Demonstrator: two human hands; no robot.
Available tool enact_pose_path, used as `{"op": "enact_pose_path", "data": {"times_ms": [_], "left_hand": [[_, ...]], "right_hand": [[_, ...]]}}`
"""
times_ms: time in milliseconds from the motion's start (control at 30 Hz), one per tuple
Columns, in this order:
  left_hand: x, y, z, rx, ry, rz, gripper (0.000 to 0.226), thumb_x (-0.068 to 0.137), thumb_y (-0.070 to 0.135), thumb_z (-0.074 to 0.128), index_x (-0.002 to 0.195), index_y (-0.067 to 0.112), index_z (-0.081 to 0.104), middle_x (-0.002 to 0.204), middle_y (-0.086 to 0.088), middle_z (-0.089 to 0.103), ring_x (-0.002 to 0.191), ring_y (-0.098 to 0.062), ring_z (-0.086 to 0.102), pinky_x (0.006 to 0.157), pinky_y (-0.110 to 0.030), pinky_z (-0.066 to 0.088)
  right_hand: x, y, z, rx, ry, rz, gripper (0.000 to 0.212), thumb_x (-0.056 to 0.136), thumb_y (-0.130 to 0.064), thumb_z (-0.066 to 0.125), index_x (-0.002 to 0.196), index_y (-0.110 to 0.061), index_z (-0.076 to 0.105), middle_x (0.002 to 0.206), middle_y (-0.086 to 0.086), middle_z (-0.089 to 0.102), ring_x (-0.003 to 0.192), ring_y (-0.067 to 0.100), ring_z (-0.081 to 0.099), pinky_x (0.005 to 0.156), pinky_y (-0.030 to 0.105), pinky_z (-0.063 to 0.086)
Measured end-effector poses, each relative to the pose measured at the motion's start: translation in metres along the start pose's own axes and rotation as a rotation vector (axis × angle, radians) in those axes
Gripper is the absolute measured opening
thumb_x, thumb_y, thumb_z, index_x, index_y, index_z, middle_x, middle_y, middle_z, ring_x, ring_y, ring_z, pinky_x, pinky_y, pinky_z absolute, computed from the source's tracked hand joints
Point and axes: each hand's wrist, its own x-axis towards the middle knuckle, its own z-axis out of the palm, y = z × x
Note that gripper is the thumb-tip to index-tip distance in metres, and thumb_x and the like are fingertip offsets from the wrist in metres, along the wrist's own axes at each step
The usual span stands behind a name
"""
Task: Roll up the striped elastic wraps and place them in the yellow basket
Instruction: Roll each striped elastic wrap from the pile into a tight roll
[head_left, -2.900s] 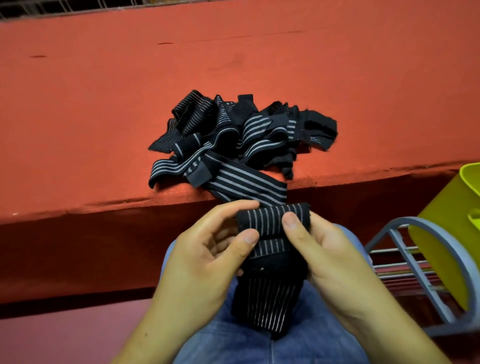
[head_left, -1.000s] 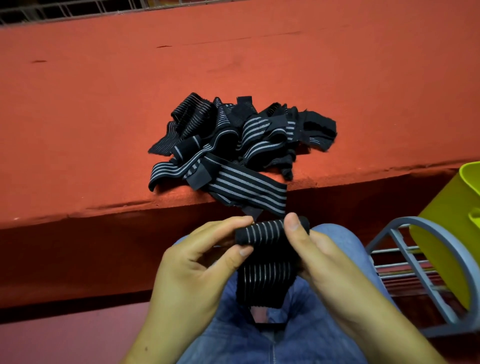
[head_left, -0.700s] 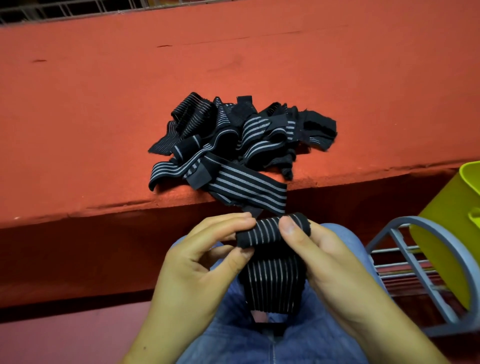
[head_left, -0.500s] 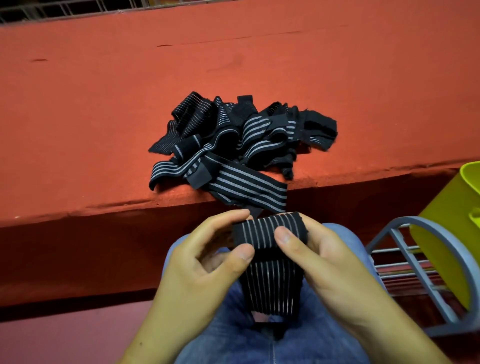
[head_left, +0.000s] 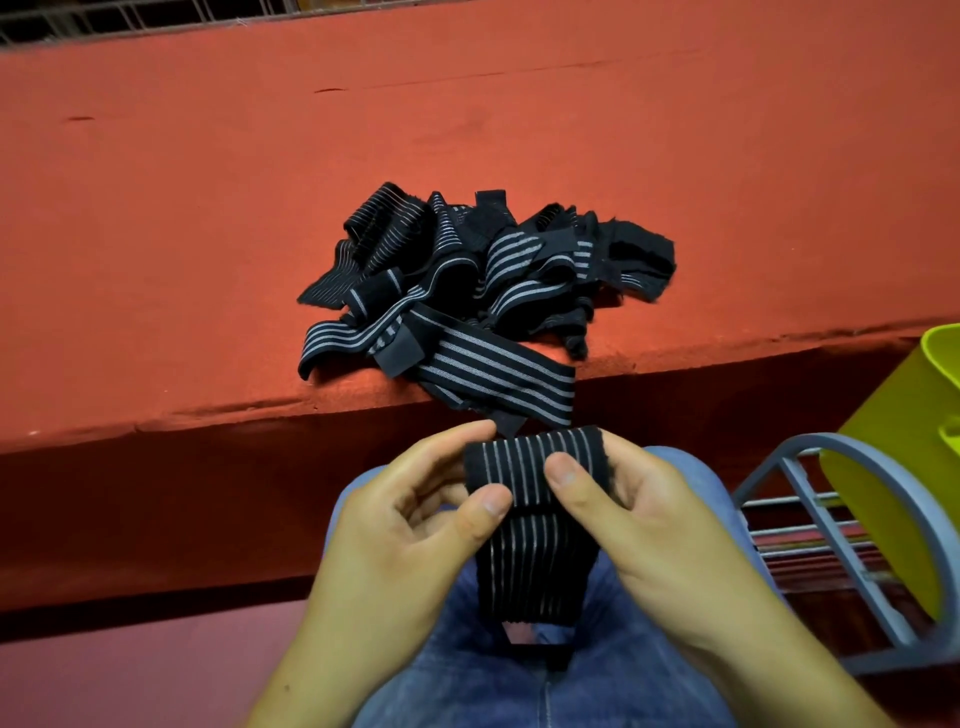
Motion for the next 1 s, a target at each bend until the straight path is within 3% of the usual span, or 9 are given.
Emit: {"op": "enact_pose_path", "data": {"times_ms": [167,333,467,567,633,733,867,1000], "left_hand": [[0.0,0.002,0.003,-0.053,-0.024,-0.001,0.037,0.077,0.023,0.076,0.113,0.026,0.076,0.104,0.002,0.08,0.099,-0.022,0.075,0.083,-0.018,0.057],[0.001,0.005,0.002,-0.034,-0.011,0.044,0.036,0.077,0.025,0.076,0.11,0.04,0.076,0.107,0.005,0.079,0.1,-0.02,0.076,0.09,-0.029,0.061],[0.0,0.01,0.001,-0.002,0.011,0.108,0.035,0.076,0.023,0.076,0.108,0.037,0.079,0.109,0.014,0.078,0.105,-0.006,0.074,0.089,-0.019,0.057],[0.0,0.011,0.002,0.057,0.03,0.16,0.036,0.074,0.018,0.075,0.107,0.033,0.076,0.106,0.023,0.077,0.104,0.005,0.071,0.085,-0.007,0.051],[0.001,0.01,0.001,0.111,0.026,0.202,0.036,0.075,0.017,0.075,0.109,0.031,0.076,0.108,0.02,0.077,0.103,0.003,0.071,0.086,-0.007,0.05],[0.002,0.005,0.0,0.138,0.012,0.245,0.031,0.082,0.012,0.079,0.109,0.028,0.078,0.115,0.012,0.076,0.109,-0.007,0.072,0.091,-0.012,0.052],[0.001,0.004,0.0,0.113,-0.017,0.24,0.031,0.08,0.015,0.076,0.104,0.035,0.078,0.121,0.015,0.074,0.116,-0.008,0.069,0.089,-0.013,0.053],[-0.002,0.003,-0.002,0.106,-0.081,0.169,0.035,0.081,0.013,0.085,0.105,0.038,0.076,0.131,0.016,0.069,0.115,-0.011,0.069,0.089,-0.017,0.055]], "right_hand": [[0.0,-0.001,-0.001,0.012,0.009,-0.016,0.025,0.094,-0.042,0.068,0.107,-0.022,0.075,0.104,0.006,0.078,0.098,0.014,0.074,0.081,0.026,0.057],[0.0,-0.003,0.001,0.08,-0.041,0.087,0.042,0.088,-0.042,0.062,0.116,-0.014,0.074,0.112,0.006,0.079,0.108,0.017,0.074,0.088,0.027,0.059],[-0.001,-0.003,0.001,0.086,-0.054,0.148,0.049,0.084,-0.056,0.064,0.111,-0.018,0.078,0.107,0.006,0.08,0.101,0.014,0.076,0.078,0.023,0.058],[-0.001,0.0,0.0,0.087,-0.064,0.178,0.07,0.075,-0.084,0.066,0.115,-0.028,0.078,0.114,0.007,0.079,0.112,0.022,0.074,0.096,0.04,0.058],[0.0,0.0,0.0,0.098,-0.065,0.182,0.08,0.07,-0.089,0.065,0.118,-0.026,0.077,0.119,0.007,0.077,0.119,0.023,0.071,0.111,0.051,0.049],[0.0,-0.001,-0.001,0.127,-0.057,0.183,0.087,0.068,-0.09,0.066,0.119,-0.02,0.077,0.121,0.008,0.077,0.121,0.023,0.07,0.115,0.053,0.044],[0.0,-0.002,-0.001,0.112,-0.018,0.164,0.071,0.073,-0.079,0.07,0.113,-0.02,0.077,0.118,0.013,0.076,0.12,0.03,0.07,0.108,0.054,0.051],[0.0,-0.005,-0.001,0.101,-0.001,0.11,0.04,0.089,-0.054,0.072,0.109,-0.019,0.078,0.107,0.007,0.079,0.102,0.016,0.073,0.085,0.031,0.055]]}}
